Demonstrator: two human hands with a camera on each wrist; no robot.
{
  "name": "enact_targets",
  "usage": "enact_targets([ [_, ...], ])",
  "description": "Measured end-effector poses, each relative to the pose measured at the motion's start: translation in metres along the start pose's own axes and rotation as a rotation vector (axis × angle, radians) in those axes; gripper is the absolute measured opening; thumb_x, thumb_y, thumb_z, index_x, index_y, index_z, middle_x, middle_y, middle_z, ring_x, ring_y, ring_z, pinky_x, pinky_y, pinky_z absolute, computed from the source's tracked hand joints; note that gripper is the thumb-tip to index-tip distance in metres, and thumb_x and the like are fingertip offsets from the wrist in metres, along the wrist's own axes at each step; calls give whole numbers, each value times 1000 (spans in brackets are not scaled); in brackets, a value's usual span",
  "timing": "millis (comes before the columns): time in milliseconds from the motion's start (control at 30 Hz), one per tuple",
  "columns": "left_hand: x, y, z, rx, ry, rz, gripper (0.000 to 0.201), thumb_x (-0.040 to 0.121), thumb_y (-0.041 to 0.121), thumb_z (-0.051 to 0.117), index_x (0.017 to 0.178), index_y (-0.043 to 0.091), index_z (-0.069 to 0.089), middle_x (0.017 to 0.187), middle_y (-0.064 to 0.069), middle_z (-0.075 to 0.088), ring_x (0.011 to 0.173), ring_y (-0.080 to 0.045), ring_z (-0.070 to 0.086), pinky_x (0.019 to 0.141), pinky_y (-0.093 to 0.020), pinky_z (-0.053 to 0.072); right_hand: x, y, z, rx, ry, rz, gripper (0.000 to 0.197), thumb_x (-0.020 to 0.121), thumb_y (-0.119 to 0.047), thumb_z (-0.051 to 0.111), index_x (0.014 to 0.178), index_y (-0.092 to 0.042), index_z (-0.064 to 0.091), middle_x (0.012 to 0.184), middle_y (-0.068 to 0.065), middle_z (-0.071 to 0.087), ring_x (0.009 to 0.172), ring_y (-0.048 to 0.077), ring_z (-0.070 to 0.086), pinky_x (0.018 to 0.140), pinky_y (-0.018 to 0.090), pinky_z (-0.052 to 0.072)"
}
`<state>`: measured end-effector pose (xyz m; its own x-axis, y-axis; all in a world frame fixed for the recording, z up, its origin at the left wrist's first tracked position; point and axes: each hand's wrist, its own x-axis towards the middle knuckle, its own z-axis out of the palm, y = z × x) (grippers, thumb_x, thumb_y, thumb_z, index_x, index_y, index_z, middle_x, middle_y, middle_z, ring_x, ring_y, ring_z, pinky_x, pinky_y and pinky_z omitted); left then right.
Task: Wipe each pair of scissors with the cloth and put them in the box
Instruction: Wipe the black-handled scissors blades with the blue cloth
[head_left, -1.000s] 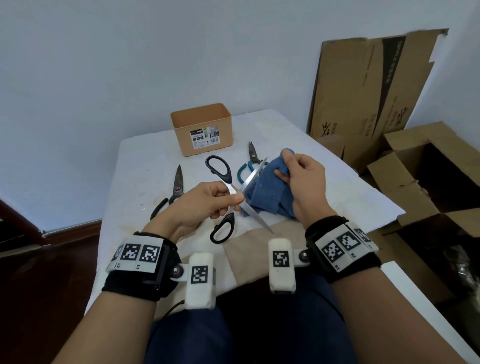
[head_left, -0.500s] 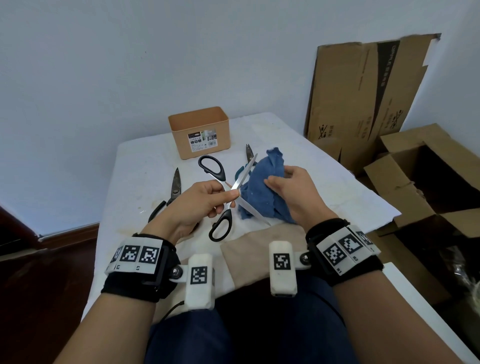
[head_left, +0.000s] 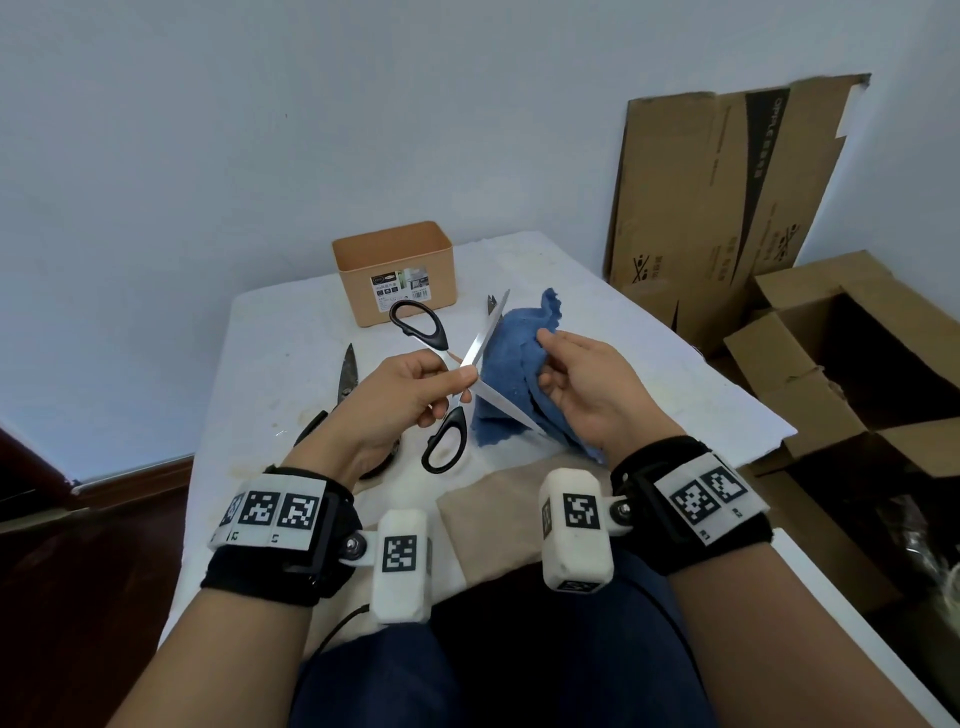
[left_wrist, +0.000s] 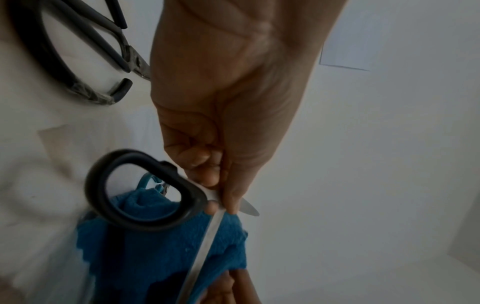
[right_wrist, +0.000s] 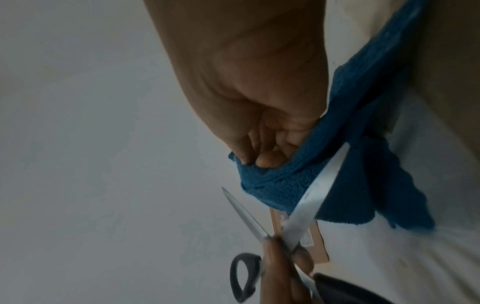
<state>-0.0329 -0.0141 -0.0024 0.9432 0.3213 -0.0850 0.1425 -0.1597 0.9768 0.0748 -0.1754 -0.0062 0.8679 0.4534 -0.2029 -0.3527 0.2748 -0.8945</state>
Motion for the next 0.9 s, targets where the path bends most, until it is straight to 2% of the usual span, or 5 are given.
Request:
enact_targets([
  [233, 2, -1, 3, 6, 13, -1, 11, 93, 22, 69, 87, 13, 66, 76, 0, 67, 53, -5, 45, 48, -15, 34, -8, 6, 14, 90, -97, 32, 16, 96, 6, 49, 85, 1, 61, 77, 8, 61, 67, 12, 58, 61, 16, 53],
  [367, 3, -1, 0, 13, 28, -5, 12, 92, 22, 69, 83, 15, 66, 76, -1, 67, 53, -5, 45, 48, -14, 34, -11, 6, 17, 122, -189, 46, 21, 96, 11, 44, 106, 3, 61, 94, 10, 67, 83, 15, 66, 76, 19, 58],
  [600, 3, 1, 5, 67, 22, 18, 18, 92, 19, 70, 75, 16, 64, 72, 0, 67, 51, -5, 45, 48, -15, 34, -14, 9, 20, -351, -119, -46, 12, 94, -9, 59, 101, -7, 69, 77, 1, 66, 57, 2, 58, 53, 15, 45],
  [700, 4, 1, 5, 76, 6, 15, 19, 91, 19, 71, 74, 14, 63, 72, -2, 66, 52, -6, 43, 48, -15, 33, -17, 10, 21, -385, -98, -90, 14, 94, -9, 60, 105, -8, 68, 73, -6, 64, 49, -7, 56, 47, 9, 41],
  [900, 6, 3, 4, 123, -33, -7, 26, 91, 19, 71, 71, 13, 56, 64, 3, 65, 50, -5, 40, 46, -14, 32, -20, 11, 24, -363, -95, -109, 11, 93, -2, 58, 96, 0, 68, 58, -6, 58, 44, -3, 50, 47, 12, 40],
])
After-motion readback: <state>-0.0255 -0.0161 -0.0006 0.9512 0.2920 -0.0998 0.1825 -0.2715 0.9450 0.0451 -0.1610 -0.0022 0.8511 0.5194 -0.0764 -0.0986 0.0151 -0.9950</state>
